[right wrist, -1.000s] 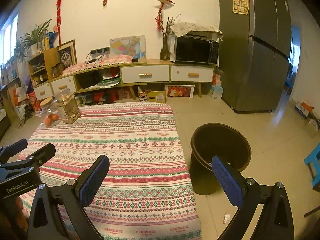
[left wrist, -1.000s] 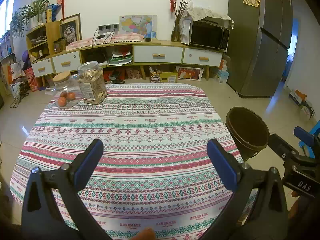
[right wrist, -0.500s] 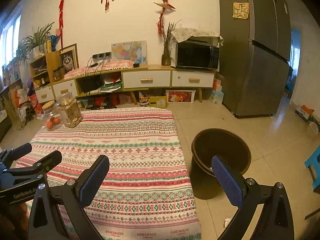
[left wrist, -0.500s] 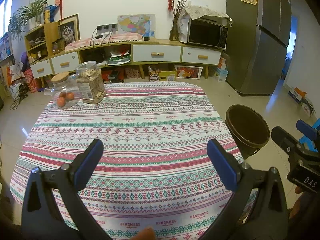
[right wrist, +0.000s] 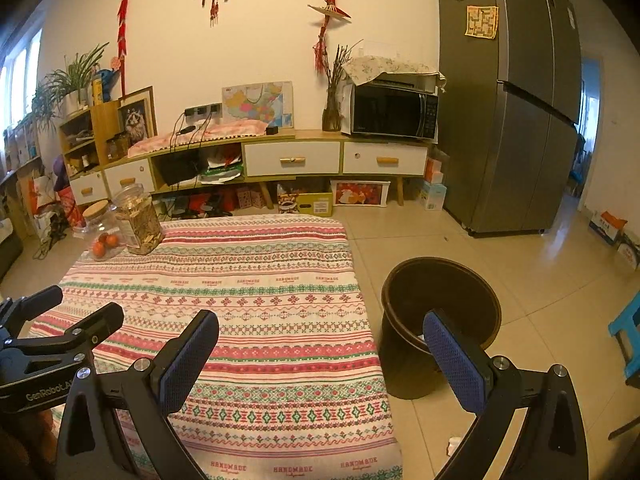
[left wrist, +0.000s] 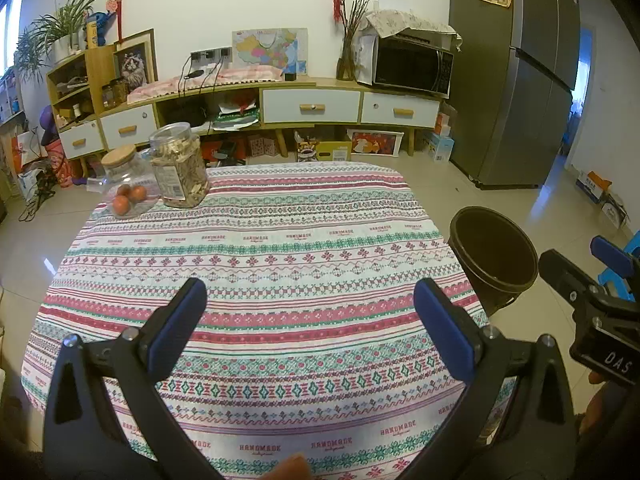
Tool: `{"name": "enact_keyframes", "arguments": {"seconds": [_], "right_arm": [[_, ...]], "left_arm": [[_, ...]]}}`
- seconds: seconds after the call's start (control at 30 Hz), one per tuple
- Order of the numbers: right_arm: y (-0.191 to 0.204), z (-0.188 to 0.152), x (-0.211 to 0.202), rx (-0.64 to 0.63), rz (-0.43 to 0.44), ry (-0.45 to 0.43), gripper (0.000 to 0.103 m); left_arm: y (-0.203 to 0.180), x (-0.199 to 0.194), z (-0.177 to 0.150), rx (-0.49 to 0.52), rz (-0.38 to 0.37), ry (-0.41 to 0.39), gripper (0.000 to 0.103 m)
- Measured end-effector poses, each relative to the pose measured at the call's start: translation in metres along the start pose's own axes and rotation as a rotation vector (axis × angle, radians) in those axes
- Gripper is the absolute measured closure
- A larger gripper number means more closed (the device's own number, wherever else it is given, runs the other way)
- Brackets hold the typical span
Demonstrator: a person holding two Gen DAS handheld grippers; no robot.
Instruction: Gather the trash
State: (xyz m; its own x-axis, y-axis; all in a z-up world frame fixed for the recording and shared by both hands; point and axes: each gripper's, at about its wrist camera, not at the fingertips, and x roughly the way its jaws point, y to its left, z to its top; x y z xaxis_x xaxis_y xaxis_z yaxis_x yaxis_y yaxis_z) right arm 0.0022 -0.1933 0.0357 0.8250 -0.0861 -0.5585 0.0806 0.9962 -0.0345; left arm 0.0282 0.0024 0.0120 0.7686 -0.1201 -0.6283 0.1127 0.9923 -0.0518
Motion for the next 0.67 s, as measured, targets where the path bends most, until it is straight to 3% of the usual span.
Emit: {"name": "enact_keyframes", "arguments": {"seconds": [0.67], "right_arm": [[-0.0016, -0.0005, 0.0011, -0.001, -0.002, 0.005, 0.0]], "left_arm": [[-0.0002, 0.0015, -0.0027, 0.018, -0.008, 0.0, 0.0]]}}
